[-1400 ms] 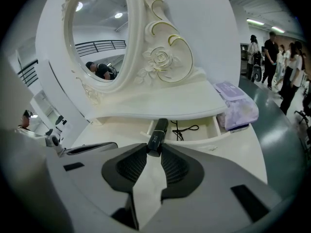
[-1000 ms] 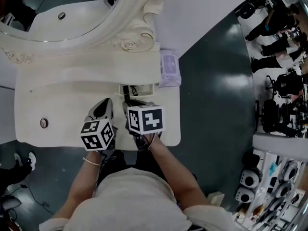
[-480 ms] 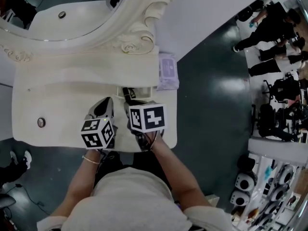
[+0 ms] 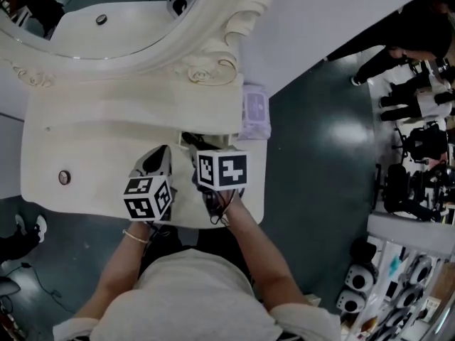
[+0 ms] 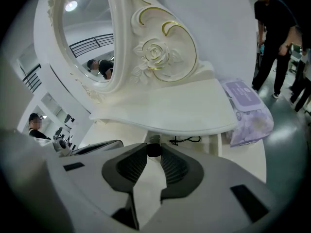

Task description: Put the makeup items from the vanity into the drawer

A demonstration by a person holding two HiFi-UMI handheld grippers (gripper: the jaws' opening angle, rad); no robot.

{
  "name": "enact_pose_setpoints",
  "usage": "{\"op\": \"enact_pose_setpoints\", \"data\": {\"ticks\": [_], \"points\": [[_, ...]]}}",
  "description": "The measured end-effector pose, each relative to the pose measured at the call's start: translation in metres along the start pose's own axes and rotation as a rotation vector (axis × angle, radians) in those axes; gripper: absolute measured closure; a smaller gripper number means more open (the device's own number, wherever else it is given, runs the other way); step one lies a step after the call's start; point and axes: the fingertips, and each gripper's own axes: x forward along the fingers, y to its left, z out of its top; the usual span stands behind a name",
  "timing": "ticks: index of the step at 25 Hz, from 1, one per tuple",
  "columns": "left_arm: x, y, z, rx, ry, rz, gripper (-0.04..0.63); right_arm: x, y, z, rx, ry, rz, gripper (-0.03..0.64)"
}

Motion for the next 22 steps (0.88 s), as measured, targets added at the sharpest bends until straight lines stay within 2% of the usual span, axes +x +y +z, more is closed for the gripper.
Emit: {"op": "enact_pose_setpoints", "data": {"ticks": [8, 22], "points": [[0.002, 0.009, -0.004, -0.005, 0.018, 0.03, 0.594, 0.011, -0.007, 0.004, -0.018, -0.009, -0.01, 0.518], [0.001, 0.012, -0.007, -0.015, 0.019, 0.042, 0.594, 0.005, -0.011, 0.005, 0.014, -0.059, 0.002, 0.5]]}}
